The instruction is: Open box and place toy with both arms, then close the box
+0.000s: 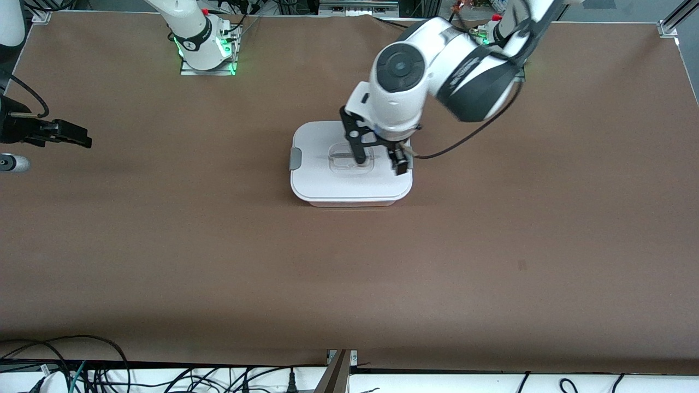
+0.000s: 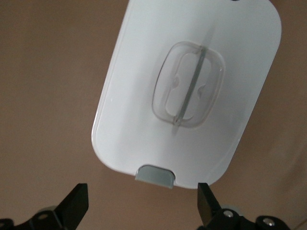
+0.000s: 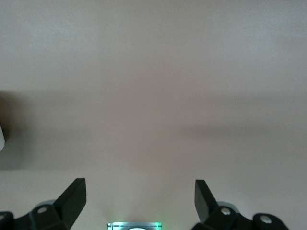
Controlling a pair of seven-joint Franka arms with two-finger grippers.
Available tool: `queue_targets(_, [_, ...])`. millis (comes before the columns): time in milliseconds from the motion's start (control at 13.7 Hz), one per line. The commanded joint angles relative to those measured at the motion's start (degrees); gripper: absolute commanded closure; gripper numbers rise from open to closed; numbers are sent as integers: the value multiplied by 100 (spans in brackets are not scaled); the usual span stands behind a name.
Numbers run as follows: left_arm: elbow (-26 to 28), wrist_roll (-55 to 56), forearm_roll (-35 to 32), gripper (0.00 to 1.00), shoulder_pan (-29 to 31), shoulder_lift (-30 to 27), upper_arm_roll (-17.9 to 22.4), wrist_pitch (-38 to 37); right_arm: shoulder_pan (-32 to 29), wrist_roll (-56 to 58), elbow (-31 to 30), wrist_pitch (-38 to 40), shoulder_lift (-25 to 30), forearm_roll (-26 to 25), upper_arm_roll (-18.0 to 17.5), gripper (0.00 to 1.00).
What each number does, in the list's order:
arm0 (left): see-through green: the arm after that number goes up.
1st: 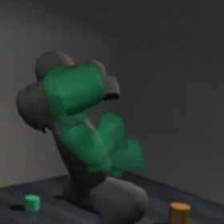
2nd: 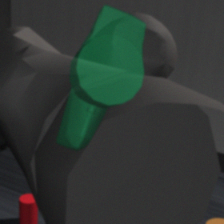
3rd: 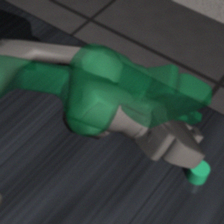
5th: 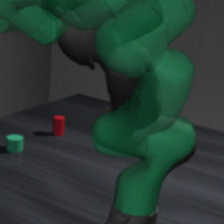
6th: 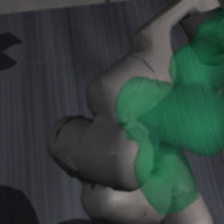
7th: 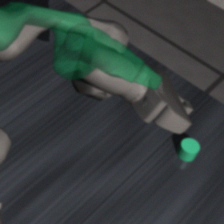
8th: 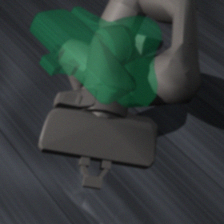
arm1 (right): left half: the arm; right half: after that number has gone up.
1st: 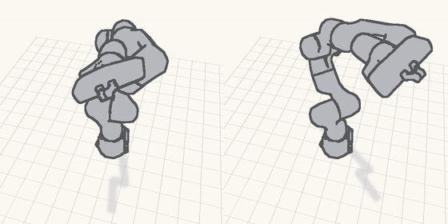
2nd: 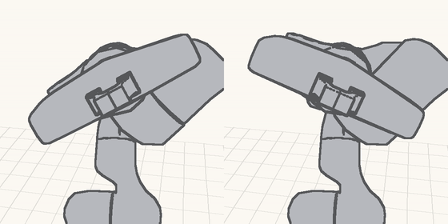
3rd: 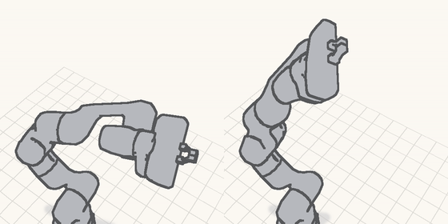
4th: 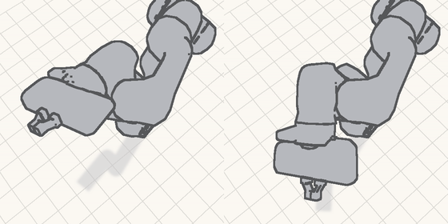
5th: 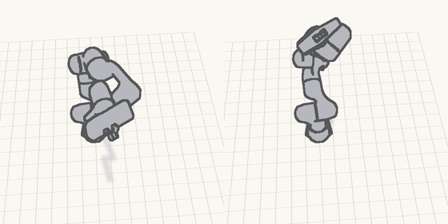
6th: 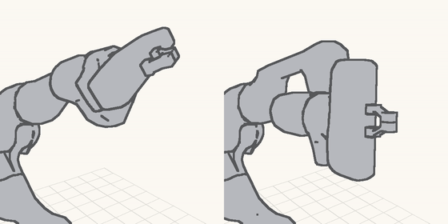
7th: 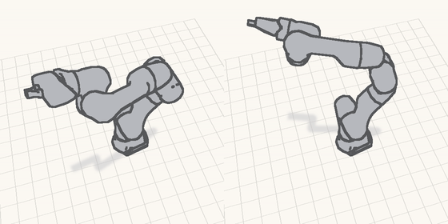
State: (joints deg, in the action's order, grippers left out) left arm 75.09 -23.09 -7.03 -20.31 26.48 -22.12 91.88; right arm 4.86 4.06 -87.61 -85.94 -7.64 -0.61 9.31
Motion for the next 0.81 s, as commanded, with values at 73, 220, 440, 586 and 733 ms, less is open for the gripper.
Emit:
queue_targets(73, [120,1016,-132,0,684,-739,-21,-311,-73,-37,112,16,-18,149,-17,0])
queue_targets(220, [68,1026,-133,0,1106,-837,-30,-512,-73,-28,112,16,-27,140,-17,0])
queue_targets(440, [-99,1053,-124,0,1372,-1100,223,-706,-73,-11,121,16,-71,140,-17,0])
queue_targets(586, [58,1053,-27,0,1372,-1399,689,-637,-73,-11,121,16,-71,140,-17,0])
queue_targets(733, [294,1061,25,0,1355,-1724,1111,-628,-64,-11,156,16,-79,140,-26,0])
